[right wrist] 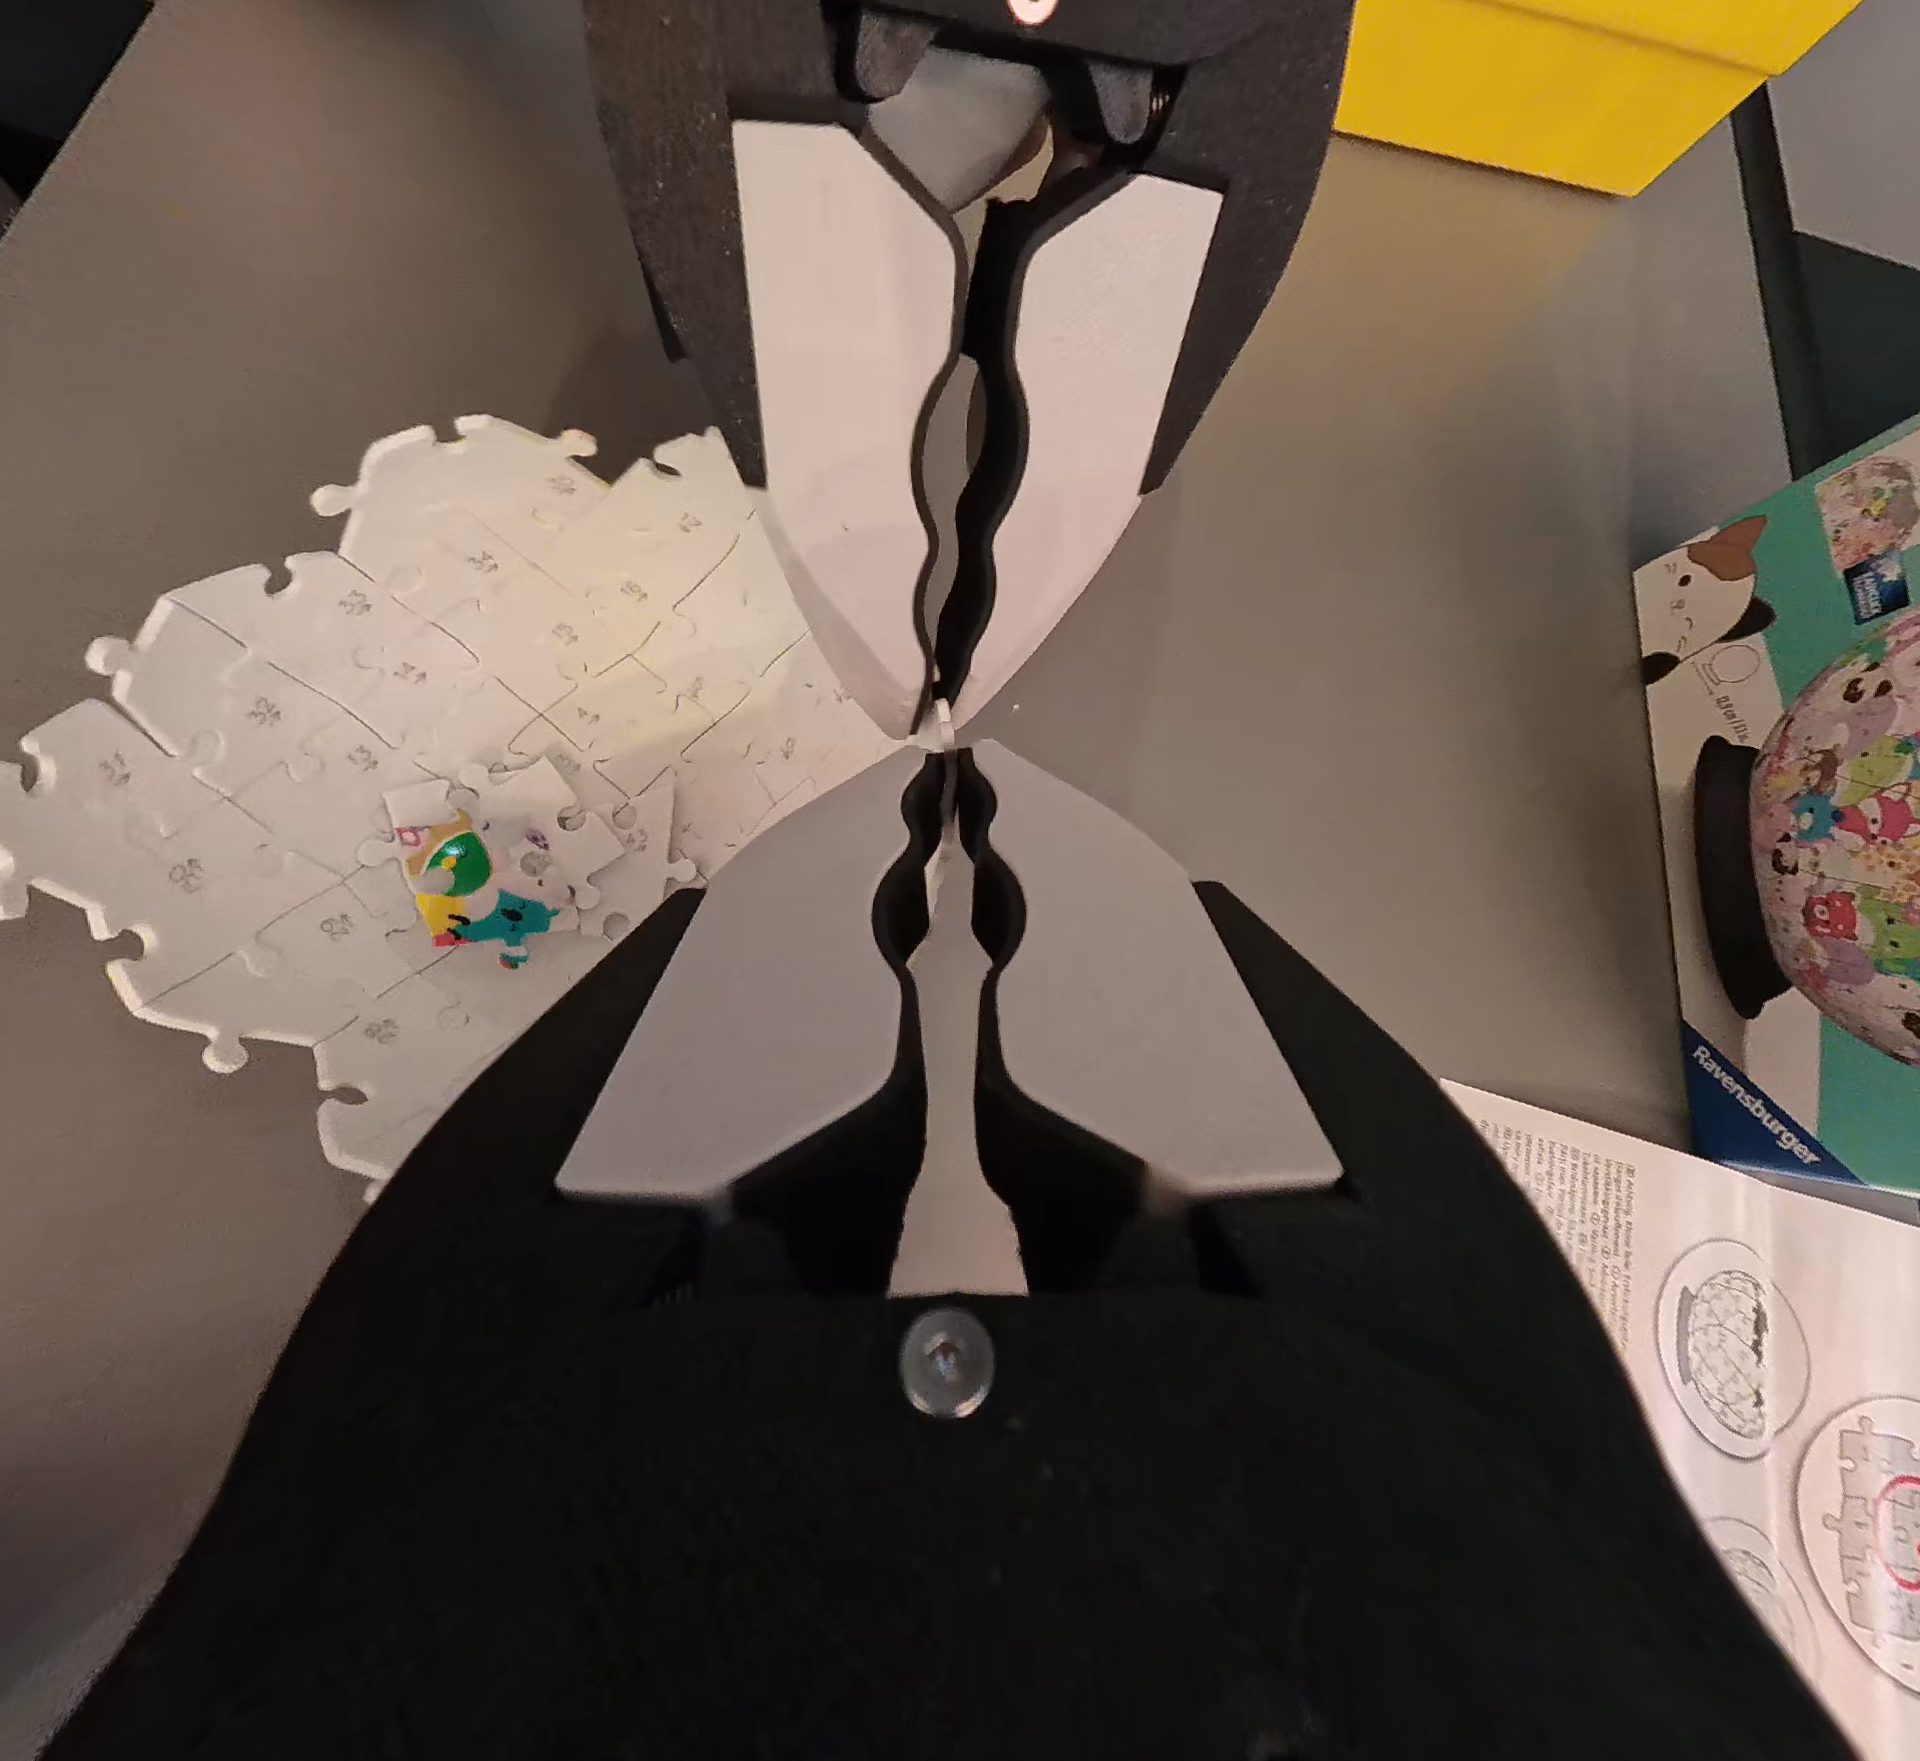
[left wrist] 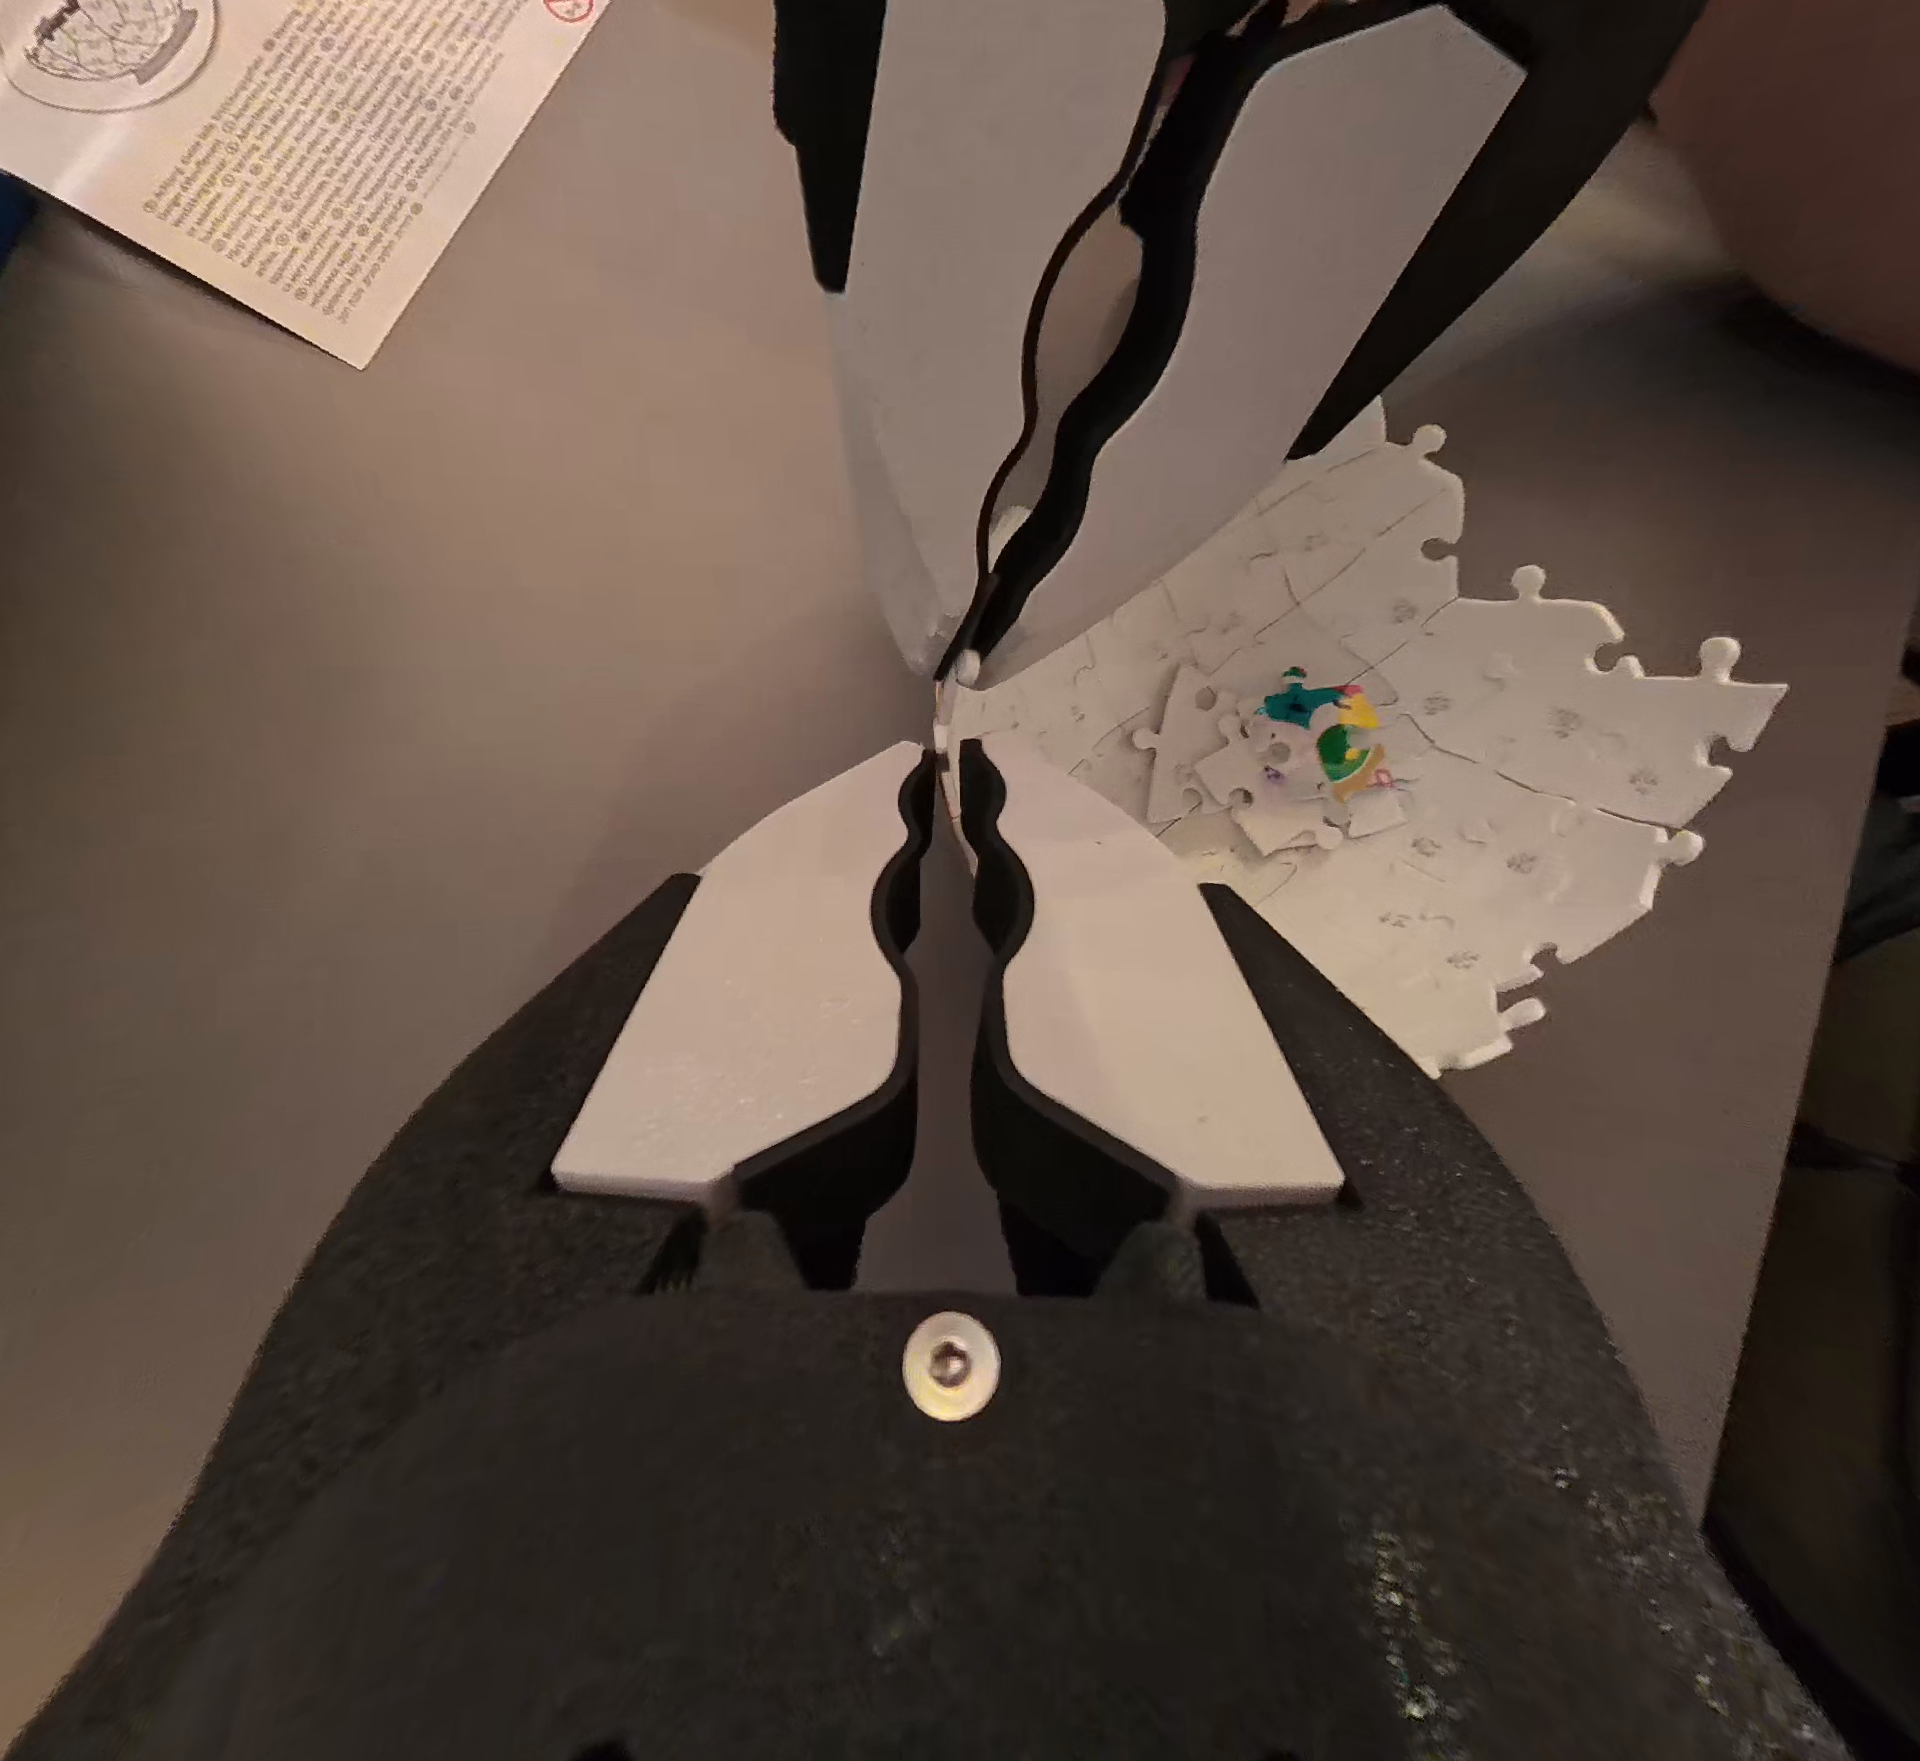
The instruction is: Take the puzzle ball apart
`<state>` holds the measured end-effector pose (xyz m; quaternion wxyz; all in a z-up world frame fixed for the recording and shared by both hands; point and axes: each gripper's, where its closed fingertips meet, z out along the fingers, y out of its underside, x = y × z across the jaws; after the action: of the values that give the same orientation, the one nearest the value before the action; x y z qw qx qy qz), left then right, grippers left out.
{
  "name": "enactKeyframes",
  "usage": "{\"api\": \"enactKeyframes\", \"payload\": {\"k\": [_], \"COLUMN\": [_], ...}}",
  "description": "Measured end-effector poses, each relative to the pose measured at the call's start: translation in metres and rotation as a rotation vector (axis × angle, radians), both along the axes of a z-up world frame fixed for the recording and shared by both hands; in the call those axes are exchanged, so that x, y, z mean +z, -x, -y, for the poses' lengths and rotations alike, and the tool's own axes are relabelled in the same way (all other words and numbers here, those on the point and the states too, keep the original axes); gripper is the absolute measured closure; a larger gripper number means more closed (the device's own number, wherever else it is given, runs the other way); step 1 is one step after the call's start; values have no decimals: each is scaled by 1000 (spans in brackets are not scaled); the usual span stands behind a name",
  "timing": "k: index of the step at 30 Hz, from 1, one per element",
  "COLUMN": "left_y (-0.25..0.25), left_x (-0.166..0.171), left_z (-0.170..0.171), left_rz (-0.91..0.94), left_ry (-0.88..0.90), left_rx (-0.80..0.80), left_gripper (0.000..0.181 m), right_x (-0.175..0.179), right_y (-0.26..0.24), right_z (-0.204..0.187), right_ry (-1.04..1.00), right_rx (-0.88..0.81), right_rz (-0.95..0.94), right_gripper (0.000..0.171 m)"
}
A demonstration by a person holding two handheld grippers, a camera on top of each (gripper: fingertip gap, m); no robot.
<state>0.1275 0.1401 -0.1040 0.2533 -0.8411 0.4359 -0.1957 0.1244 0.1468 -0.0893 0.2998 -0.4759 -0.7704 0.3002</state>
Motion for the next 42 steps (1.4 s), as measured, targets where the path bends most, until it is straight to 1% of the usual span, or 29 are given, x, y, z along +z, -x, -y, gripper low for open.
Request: {"api": "enactKeyframes", "payload": {"k": [7,14,16,19,20,22,29,33,34,35,37,40,42], "left_y": [-4,-5,-5,-5,-5,-4,-6,-8,-7,-7,-7,-7,-8], "left_x": [-1,-5,-5,-5,-5,-5,-9,-10,-10,-10,-10,-10,-10], "left_z": [0,0,-1,0,0,-1,1,0,0,0,0,0,1], "left_rz": [54,12,23,0,-11,-29,-28,-24,-24,-24,-32,-41,-29], "left_ry": [48,20,32,3,-13,-30,-16,-25,-28,-30,-41,-53,-32], "left_rx": [6,-2,6,-14,-16,-13,-28,-39,-40,-43,-47,-51,-44], "left_gripper": [178,179,179,178,178,178,175,177,177,177,177,177,177], "right_x": [-1,-3,-3,-5,-9,-13,-7,-8,-7,-5,-6,-6,-5], "right_y": [-5,-6,-5,-6,-8,-8,-7,-8,-8,-6,-6,-7,-7], "right_z": [2,2,1,1,-1,-2,0,0,0,-1,0,1,2], "right_ry": [-27,-58,-44,37,36,29,33,41,44,47,54,26,8], "right_rx": [17,23,18,-7,-22,-31,2,1,-1,-11,-7,2,18], "right_rz": [-11,-13,-20,10,42,59,11,9,6,-9,-3,-2,-15], "right_gripper": [168,168,168,167,161,167,168,168,167,163,168,168,168]}}
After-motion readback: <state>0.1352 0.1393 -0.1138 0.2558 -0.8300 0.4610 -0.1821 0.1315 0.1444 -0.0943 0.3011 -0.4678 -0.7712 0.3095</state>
